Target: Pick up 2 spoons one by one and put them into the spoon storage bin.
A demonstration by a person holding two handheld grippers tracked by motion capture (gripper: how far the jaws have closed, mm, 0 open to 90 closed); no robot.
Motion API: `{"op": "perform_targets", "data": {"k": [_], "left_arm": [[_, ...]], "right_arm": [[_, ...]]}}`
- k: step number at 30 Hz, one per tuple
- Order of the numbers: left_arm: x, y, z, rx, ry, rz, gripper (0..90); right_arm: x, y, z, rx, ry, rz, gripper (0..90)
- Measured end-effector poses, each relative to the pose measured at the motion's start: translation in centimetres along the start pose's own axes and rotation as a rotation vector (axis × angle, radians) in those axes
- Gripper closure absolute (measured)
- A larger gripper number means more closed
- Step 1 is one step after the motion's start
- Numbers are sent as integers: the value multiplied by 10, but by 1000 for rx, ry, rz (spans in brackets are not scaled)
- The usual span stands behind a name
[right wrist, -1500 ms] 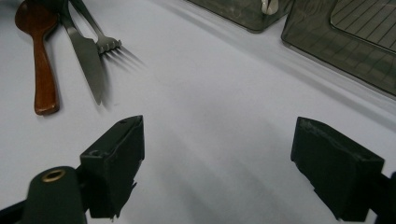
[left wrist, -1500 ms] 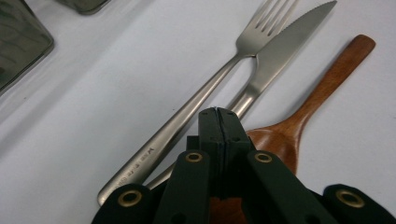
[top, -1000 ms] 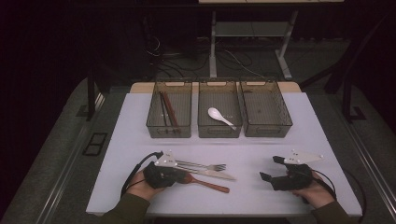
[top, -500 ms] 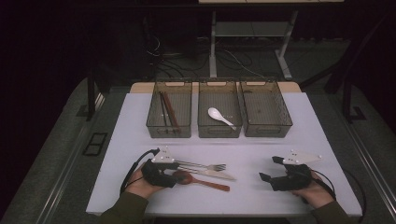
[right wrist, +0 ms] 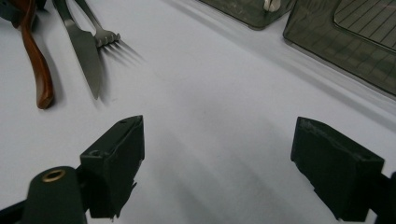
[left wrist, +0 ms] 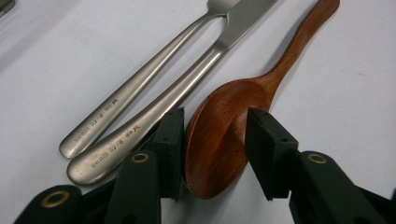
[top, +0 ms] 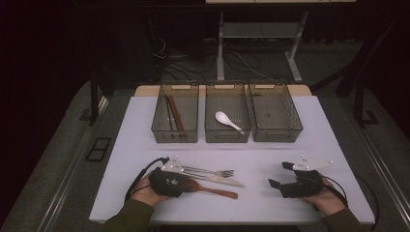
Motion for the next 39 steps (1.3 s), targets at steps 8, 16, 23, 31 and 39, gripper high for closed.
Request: {"op": "perform_targets", "data": {"k": [8,16,23,31,39], "left_arm": [[1,-2,-5,-21,-21,23,706],[-3,-3,-10,-37,-54,70,818],[-6,-2,-10,-46,-73,82,823],[-5,3,-18,-104,-84,70,823],[-1,11,-27,-158,-55,31,823]], "right_arm": [[1,0,1,3,-4,-8,176],[0,0,1,4,-6,-10,176],[1,0,1,5,-5,-11,176],[1,0,1,6,-6,-13,176],[2,0,2,9,-6,-17,176]]}}
Point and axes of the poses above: each handheld gripper's, and its own axes: z roughly forward along the jaws, y roughly out of its top, x roughly to its left, the point moved 8 cm from there along z, roughly forward along the jaws, and after that the axes turned 14 degrees about x, right-handed, at the moved point
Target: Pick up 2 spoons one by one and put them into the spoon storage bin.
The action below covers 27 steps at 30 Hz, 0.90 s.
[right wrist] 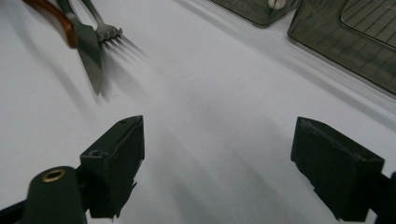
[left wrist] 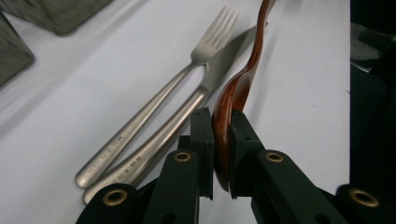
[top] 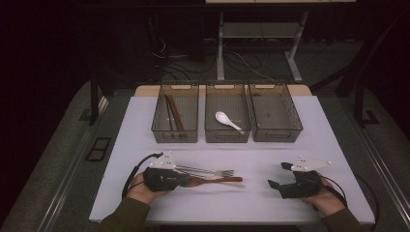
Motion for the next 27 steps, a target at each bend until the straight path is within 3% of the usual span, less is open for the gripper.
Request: {"op": "perform_targets", "data": {"k": [7,19,27], "left_arm": [[7,7,-4,-25,35,-28,823],[23,27,1,-41,58,-28,823],[33,46,-6,-77,86,-28,823]], "right_arm": [[0,0,1,0,-2,-3,176],[6,3,6,-7,31,15,176],[8,4,8,-1,33,9,176]]}}
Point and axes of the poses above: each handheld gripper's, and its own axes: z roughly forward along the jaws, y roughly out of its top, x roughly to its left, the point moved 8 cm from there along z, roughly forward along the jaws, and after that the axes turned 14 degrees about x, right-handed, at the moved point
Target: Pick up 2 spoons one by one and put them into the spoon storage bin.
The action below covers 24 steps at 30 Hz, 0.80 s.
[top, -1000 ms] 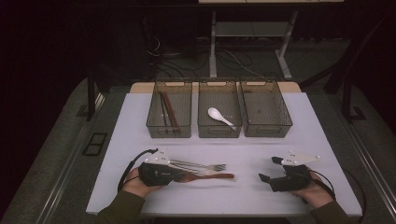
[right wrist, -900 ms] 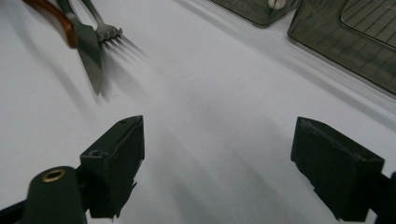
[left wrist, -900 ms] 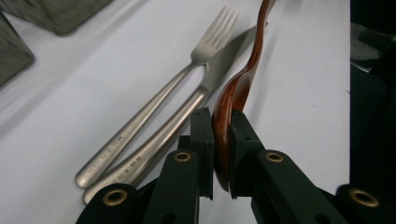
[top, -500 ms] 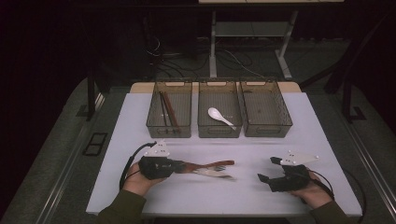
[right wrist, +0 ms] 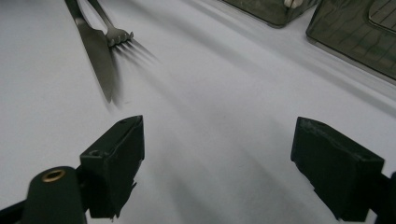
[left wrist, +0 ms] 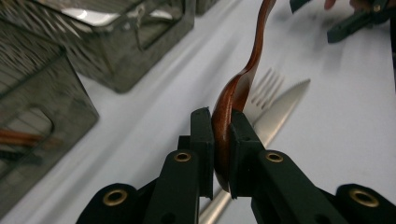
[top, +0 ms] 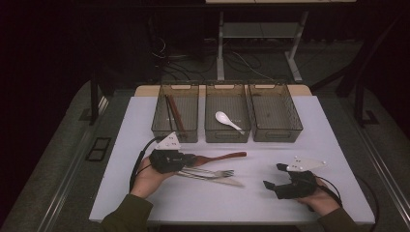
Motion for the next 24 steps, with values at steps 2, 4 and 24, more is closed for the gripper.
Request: {"op": "perform_targets", "data": {"k": [2,4,24], "left_arm": [[4,7,-1,-16,11,-9,823],[8,14,-2,-34,25,-20,823],[55,81,19,-94,137,-109,823]], "right_arm": [[-1,0,0,-2,-1,2,176],[-2,0,0,-2,-5,5,176],[-2,-1,-4,-8,-6,5,176]]}}
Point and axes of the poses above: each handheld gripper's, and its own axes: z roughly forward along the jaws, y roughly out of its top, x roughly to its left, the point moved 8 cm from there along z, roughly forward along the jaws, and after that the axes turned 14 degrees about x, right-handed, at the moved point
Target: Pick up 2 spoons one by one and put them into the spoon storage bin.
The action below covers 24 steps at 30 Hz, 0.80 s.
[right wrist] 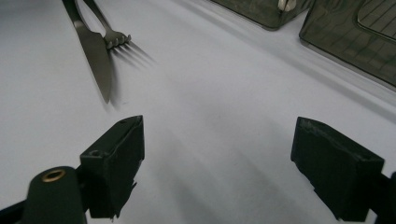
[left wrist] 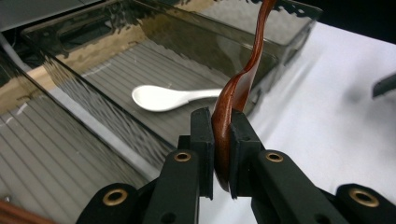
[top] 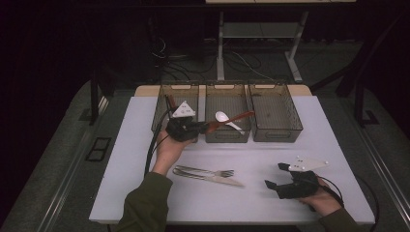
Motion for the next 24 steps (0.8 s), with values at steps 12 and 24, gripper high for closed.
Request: {"op": "perform_targets", "data": {"k": [12,24], "left_arm": [[16,21,35,14,41,-89,823],[22,17,52,96,77,-94,821]], "right_arm": [[1,1,0,-1,5,-7,176],[0,0,-2,-6,5,-6,176]]}}
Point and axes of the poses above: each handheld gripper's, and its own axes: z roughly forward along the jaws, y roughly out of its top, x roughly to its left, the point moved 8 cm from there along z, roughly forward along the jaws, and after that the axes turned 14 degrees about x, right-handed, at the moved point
